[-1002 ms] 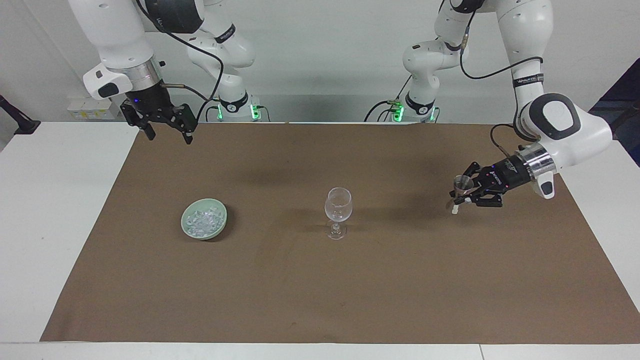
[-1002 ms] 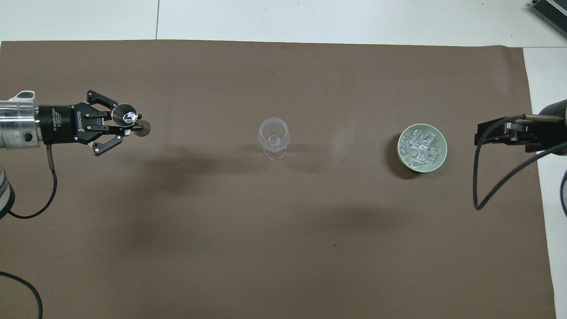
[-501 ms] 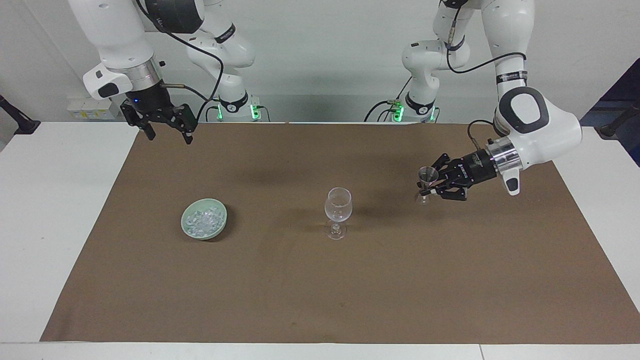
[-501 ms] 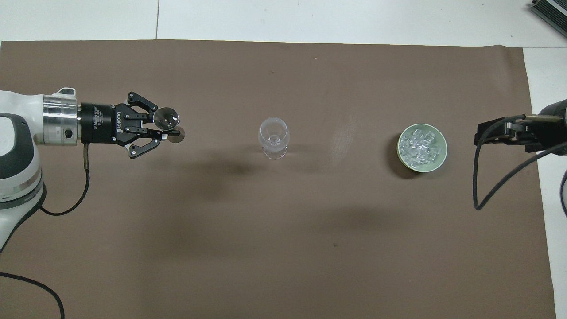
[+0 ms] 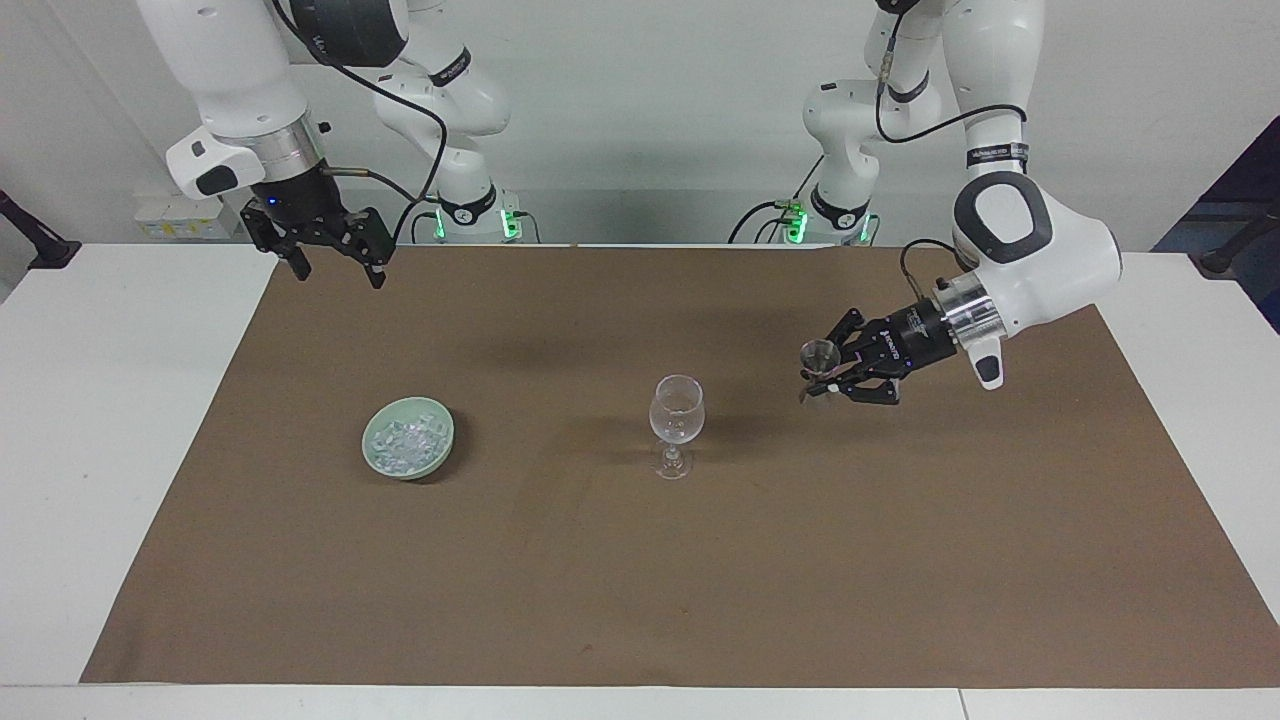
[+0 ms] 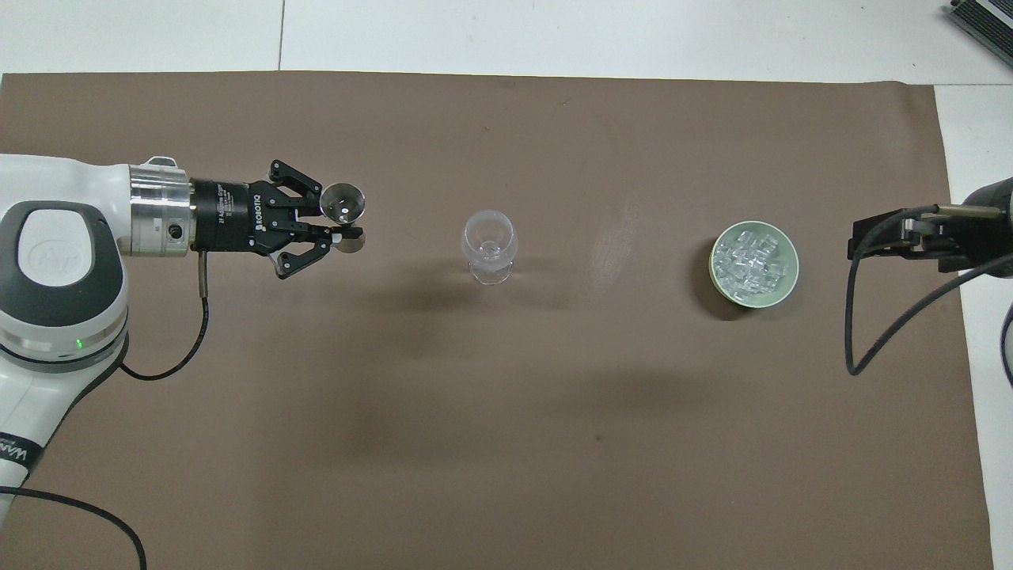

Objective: Pour wine and add ice with both arms
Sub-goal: 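Carry the bottle with the left gripper to above the clear glass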

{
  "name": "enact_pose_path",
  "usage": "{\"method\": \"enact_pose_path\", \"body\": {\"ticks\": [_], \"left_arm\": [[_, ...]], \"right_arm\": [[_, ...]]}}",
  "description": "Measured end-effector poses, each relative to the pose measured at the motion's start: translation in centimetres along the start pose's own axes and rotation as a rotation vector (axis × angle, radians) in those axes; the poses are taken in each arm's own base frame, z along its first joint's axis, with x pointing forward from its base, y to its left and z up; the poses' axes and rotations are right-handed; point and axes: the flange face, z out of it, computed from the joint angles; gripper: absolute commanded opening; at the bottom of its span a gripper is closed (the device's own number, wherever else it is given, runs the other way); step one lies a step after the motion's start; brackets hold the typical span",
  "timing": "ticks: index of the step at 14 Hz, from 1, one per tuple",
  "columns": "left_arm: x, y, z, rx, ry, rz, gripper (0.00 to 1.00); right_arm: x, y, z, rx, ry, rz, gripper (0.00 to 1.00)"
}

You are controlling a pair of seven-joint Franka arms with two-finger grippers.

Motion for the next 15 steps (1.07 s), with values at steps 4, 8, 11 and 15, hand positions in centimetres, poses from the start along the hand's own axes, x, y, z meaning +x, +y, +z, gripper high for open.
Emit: {"method": "enact_pose_path", "body": {"ticks": [4,8,11,15], "left_arm": [[-3.0,-1.3,2.8,0.001,0.043,0.013,0.0],[-4.6,-2.4,4.9,0.005,0.086,0.029,0.0],[-4.9,-2.7,5.5,0.008,0.115,0.045,0.0],[-5.6,-2.3,5.1,-0.025,0.146,0.054,0.0]], "right_arm": [[0.0,0.0,0.0,0.0,0.0,0.0,1.0],[0.0,0.0,0.0,0.0,0.0,0.0,1.0],[0.0,0.0,0.0,0.0,0.0,0.0,1.0],[0.0,0.0,0.0,0.0,0.0,0.0,1.0]]}}
